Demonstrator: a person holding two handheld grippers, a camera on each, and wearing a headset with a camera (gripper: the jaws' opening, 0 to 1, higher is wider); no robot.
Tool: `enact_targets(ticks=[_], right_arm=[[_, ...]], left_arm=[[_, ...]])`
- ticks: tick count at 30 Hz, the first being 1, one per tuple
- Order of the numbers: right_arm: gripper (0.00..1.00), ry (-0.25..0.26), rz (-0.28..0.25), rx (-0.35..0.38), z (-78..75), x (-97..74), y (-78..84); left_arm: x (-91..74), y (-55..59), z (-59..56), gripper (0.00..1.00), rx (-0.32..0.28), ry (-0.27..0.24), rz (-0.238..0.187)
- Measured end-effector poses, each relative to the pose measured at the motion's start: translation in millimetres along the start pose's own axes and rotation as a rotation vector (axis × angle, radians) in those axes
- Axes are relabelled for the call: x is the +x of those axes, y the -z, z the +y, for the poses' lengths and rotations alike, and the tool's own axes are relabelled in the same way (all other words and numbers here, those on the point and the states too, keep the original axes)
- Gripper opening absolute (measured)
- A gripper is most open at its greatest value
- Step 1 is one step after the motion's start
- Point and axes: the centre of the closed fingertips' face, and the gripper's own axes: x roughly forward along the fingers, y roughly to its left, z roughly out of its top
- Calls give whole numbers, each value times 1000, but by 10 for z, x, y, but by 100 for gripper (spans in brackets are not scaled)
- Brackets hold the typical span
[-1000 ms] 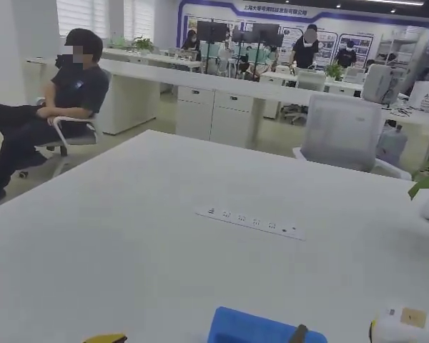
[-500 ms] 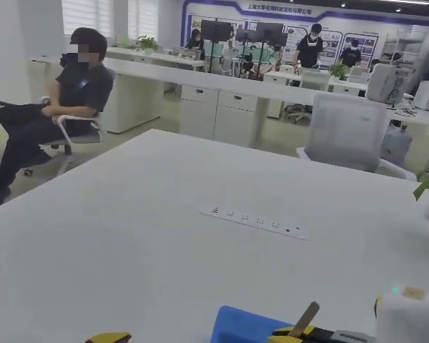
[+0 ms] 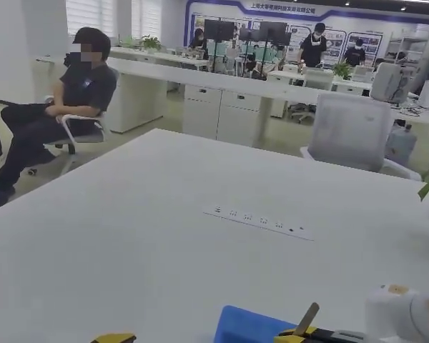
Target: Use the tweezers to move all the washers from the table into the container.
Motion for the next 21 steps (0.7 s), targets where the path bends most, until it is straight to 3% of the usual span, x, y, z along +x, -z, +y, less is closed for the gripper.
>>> enact_targets(ticks=[21], right_arm=[[3, 1, 66, 37, -103, 193, 231]], left_arm=[[10, 19, -23, 74, 0, 10, 10]])
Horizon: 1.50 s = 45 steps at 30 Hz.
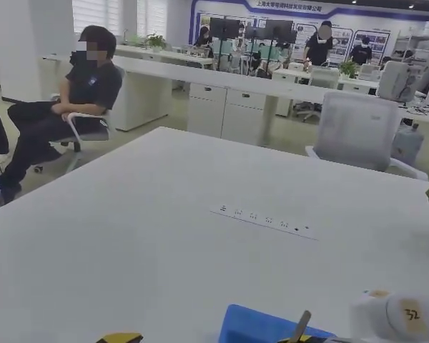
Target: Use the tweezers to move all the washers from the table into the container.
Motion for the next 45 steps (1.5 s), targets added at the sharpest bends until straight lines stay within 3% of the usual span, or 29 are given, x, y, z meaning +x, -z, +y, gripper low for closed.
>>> enact_targets(ticks=[24, 45], right_arm=[[4, 20, -2, -3, -36, -54, 1], [4, -17, -91, -30, 198, -210, -332]], left_arm=[[-3, 6, -15, 73, 2, 2, 2], [-2, 5, -14, 73, 4, 5, 4]])
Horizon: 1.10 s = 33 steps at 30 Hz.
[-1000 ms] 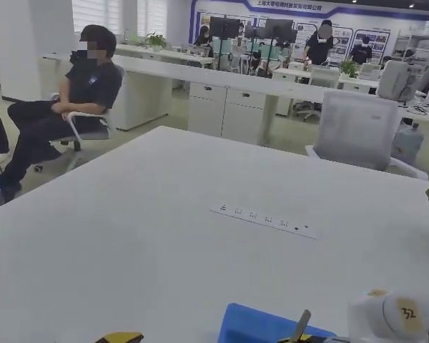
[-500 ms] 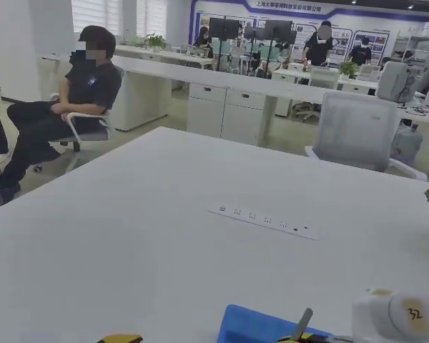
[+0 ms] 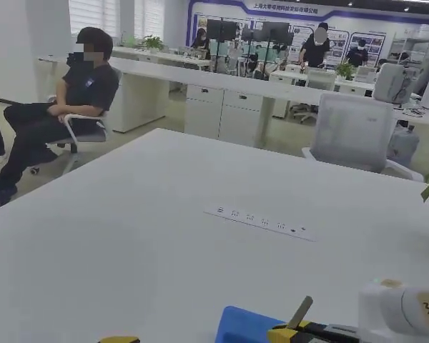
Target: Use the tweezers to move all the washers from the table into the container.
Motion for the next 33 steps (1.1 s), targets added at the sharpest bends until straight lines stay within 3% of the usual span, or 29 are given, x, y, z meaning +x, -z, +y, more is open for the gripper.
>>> enact_targets(ticks=[14, 33], right_arm=[[4, -1, -26, 64, 38, -99, -6], [4, -19, -52, 78, 223, -223, 23]], left_arm=[[-2, -13, -4, 73, 2, 0, -5], [-1, -8, -12, 72, 6, 6, -1]])
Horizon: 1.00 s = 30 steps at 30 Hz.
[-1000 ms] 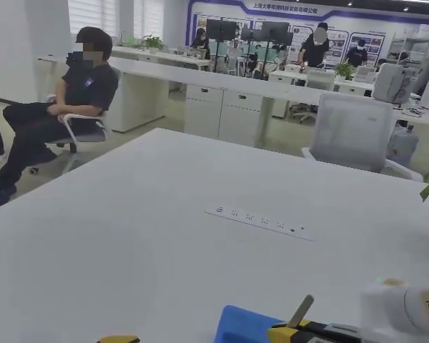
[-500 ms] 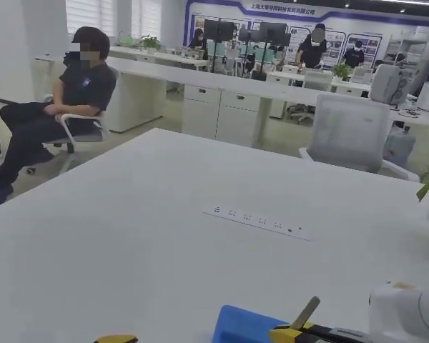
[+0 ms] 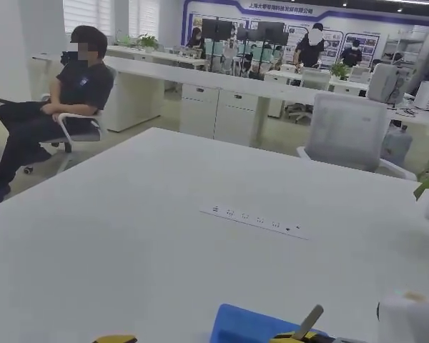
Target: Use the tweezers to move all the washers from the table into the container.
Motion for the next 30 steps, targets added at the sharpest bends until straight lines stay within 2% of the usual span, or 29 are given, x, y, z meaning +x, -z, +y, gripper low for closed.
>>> enact_targets(ticks=[11, 22, 26, 30], right_arm=[[4, -19, -7, 14, 133, -28, 60], [4, -27, 1, 23, 177, -29, 164], [4, -50, -19, 34, 256, -31, 143], [4, -60, -17, 37, 311, -19, 205]], left_arm=[[-5, 6, 1, 71, -2, 0, -1], [2, 21, -1, 71, -3, 2, 7], [7, 32, -1, 71, -3, 1, 12], [9, 27, 6, 71, -6, -1, 12]])
